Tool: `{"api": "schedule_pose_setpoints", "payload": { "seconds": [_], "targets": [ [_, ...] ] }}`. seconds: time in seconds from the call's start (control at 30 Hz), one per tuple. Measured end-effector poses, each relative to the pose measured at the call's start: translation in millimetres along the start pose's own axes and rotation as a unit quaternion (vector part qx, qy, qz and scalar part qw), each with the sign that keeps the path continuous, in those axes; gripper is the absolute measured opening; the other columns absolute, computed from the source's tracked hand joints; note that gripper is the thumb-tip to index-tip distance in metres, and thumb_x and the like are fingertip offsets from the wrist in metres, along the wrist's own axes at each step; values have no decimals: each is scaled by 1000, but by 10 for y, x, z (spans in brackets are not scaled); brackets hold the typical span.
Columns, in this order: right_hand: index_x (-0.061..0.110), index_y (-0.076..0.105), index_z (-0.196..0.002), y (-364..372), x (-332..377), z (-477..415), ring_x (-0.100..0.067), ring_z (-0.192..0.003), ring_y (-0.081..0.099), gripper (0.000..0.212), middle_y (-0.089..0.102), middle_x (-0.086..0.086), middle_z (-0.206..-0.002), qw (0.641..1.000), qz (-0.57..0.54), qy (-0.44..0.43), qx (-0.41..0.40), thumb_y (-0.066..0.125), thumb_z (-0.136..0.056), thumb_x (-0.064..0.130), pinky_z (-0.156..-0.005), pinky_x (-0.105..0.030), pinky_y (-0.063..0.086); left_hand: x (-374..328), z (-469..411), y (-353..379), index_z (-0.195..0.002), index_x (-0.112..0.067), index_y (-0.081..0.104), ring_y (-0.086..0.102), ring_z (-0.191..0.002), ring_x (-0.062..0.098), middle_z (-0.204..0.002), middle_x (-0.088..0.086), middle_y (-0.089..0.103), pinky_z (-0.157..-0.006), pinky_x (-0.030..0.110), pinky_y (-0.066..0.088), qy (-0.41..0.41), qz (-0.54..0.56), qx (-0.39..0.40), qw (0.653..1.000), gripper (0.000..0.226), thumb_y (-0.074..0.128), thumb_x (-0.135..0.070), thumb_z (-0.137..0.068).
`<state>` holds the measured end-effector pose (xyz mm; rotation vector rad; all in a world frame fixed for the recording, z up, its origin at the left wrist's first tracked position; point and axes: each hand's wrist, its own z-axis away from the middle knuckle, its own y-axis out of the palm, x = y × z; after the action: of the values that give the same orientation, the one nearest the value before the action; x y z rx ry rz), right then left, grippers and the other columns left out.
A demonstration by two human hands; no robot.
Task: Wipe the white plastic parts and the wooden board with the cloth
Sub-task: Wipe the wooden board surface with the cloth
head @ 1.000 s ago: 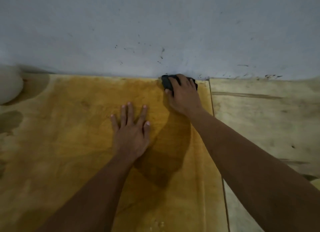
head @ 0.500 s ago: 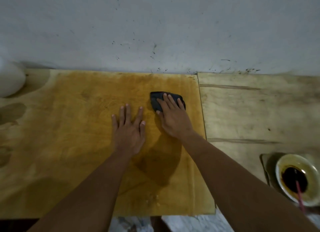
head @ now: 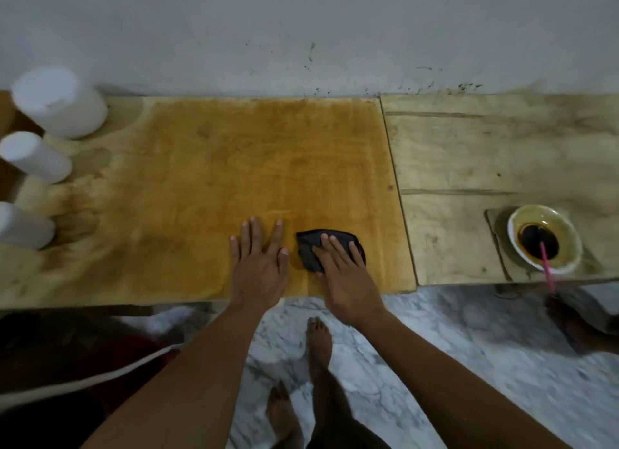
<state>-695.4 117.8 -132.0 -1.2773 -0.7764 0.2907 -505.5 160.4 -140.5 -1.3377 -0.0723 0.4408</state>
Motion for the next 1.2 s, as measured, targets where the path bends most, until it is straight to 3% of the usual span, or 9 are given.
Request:
{"api": "schedule_pose_setpoints", "payload": {
  "seconds": [0.13,0.27,0.43,0.6,0.87,1.0,1.1,1.2],
  "targets": [
    [12,41,-148,22,112,401,-23,-151,17,66,29,-11,-160,999,23,-34,36,42,-82,7,-121,-43,3,-51,57,-85,-164,-31,3,-11,-158,32,-172,14,-6,-126,54,-4,-27,41,12,999,58,14,-48,-109],
    [16,55,-133,-134,-19,631,-26,-132,46,61,55,-7,-140,993,20,-92,73,35,-76,8,-110,-47,36,-167,-59,-263,-164,-28,10,-9,-158,33,-172,14,-1,-125,57,-3,-64,108,4,992,59,23,-46,-110],
    [17,49,-137,-657,-212,245,-29,-118,47,66,50,-7,-135,994,-76,-33,70,58,-74,-2,-94,-43,46,-312,-430,-393,-164,-27,12,-8,-158,32,-172,12,0,-126,58,0,-43,91,13,995,58,24,-44,-110],
    [19,45,-139,-1158,-698,-771,-31,-120,47,64,46,-6,-139,994,-100,49,5,54,-81,-7,-94,-45,47,-582,-1064,-421,-164,-31,11,-10,-158,31,-172,9,0,-126,58,0,-13,71,3,997,56,24,-45,-110],
    [13,45,-141,-1373,-1335,-2414,-36,-127,47,55,49,-13,-142,986,60,85,-127,56,-88,0,-102,-51,42,-840,-2095,-413,-163,-32,10,-13,-158,28,-172,9,-2,-125,58,-6,0,43,-31,999,57,18,-49,-109],
    [16,45,-139,-1140,-1583,-3025,-32,-131,45,43,49,-10,-141,992,55,82,-82,51,-97,21,-108,-47,36,-935,-2401,-379,-163,-35,8,-14,-158,28,-172,9,-5,-124,60,-8,-11,37,-37,999,56,16,-49,-109],
    [16,44,-138,-941,-1663,-3211,-34,-135,38,49,46,-13,-142,994,39,91,-44,46,-97,43,-114,-52,29,-938,-2417,-322,-163,-36,3,-15,-157,28,-172,7,-9,-123,61,-8,-19,12,-36,999,57,11,-51,-108],
    [14,36,-147,-846,-1679,-3190,-33,-145,27,55,37,-15,-153,992,50,94,-72,34,-101,45,-119,-54,18,-947,-2404,-315,-163,-37,1,-15,-157,27,-172,7,-10,-123,61,-9,-17,7,-42,999,57,9,-51,-108]
  ]
}}
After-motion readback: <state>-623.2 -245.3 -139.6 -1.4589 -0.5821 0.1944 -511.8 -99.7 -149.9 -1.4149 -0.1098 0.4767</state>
